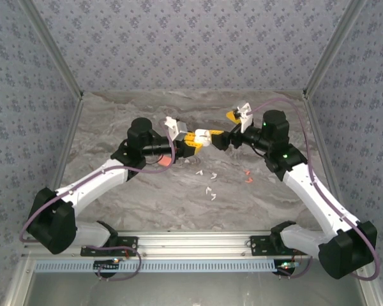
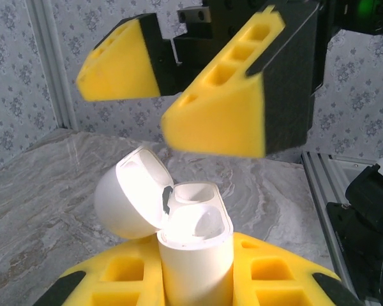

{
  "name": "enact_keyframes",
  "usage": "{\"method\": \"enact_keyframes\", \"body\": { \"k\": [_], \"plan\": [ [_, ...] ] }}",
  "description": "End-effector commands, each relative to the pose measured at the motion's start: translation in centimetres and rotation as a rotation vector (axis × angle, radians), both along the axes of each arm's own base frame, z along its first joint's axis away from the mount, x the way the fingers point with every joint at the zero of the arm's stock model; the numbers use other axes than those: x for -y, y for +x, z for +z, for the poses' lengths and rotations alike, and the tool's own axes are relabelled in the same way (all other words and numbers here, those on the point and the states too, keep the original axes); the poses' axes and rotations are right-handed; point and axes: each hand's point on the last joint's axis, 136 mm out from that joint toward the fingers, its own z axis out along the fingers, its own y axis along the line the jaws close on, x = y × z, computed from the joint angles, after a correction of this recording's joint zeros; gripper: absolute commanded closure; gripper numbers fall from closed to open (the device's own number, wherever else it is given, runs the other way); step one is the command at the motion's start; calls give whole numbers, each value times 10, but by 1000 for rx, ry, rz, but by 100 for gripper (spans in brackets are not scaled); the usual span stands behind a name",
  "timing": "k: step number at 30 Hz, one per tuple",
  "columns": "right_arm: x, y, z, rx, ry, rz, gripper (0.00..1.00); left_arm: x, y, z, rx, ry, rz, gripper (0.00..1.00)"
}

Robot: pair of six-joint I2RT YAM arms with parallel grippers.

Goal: Insert the wireless bluetooth earbuds into the charging case

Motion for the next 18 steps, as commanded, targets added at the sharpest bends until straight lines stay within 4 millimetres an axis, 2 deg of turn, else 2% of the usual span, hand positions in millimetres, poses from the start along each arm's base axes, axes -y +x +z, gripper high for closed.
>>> {"method": "enact_keyframes", "body": {
  "k": [1, 4, 6, 11, 14, 18],
  "plan": [
    [11, -21, 29, 14, 58, 1, 0, -4, -2, 4, 43, -8, 26, 100],
    [23, -28, 14, -67, 14, -60, 0, -11, -1, -1, 51, -13, 75, 100],
    [31, -26, -11, -191, -20, -123, 1, -18, -1, -2, 61, -28, 113, 100],
    [43, -21, -75, -471, -60, -249, 13, -37, -6, 3, 86, -85, 201, 100],
    [41, -20, -115, -639, -85, -315, 20, -51, -6, 5, 86, -118, 258, 100],
    [24, -22, -166, -795, -221, -380, 29, -73, -1, 8, 66, -194, 328, 100]
  ]
}}
